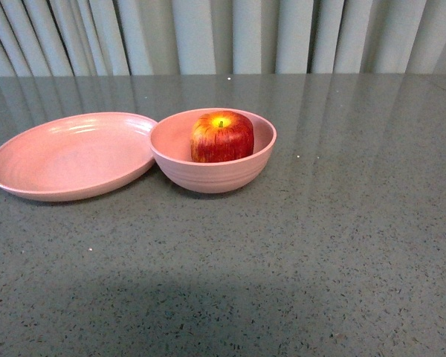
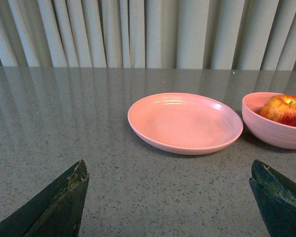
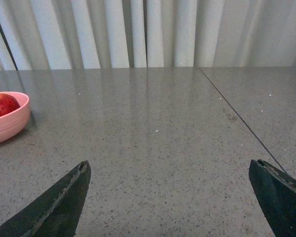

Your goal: Move apple from plate to bowl

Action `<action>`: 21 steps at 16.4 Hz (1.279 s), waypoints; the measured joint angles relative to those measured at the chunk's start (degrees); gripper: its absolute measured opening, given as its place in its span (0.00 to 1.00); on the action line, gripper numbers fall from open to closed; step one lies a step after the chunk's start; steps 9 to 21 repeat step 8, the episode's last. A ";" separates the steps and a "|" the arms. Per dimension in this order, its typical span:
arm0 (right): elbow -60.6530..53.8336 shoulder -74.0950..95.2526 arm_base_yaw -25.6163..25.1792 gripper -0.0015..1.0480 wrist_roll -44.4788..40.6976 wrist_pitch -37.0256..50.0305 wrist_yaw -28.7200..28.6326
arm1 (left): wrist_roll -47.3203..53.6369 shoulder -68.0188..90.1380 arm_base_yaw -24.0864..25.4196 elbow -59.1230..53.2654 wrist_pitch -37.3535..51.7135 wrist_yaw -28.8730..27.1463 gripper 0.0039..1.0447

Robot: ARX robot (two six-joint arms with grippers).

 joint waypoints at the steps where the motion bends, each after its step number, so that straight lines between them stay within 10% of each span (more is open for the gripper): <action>1: 0.00 0.00 0.00 0.94 0.00 -0.02 0.00 | 0.00 0.00 0.00 0.00 0.02 0.00 0.94; 21: 0.00 0.00 0.00 0.94 0.00 -0.02 0.00 | 0.00 0.00 0.00 0.00 0.00 0.00 0.94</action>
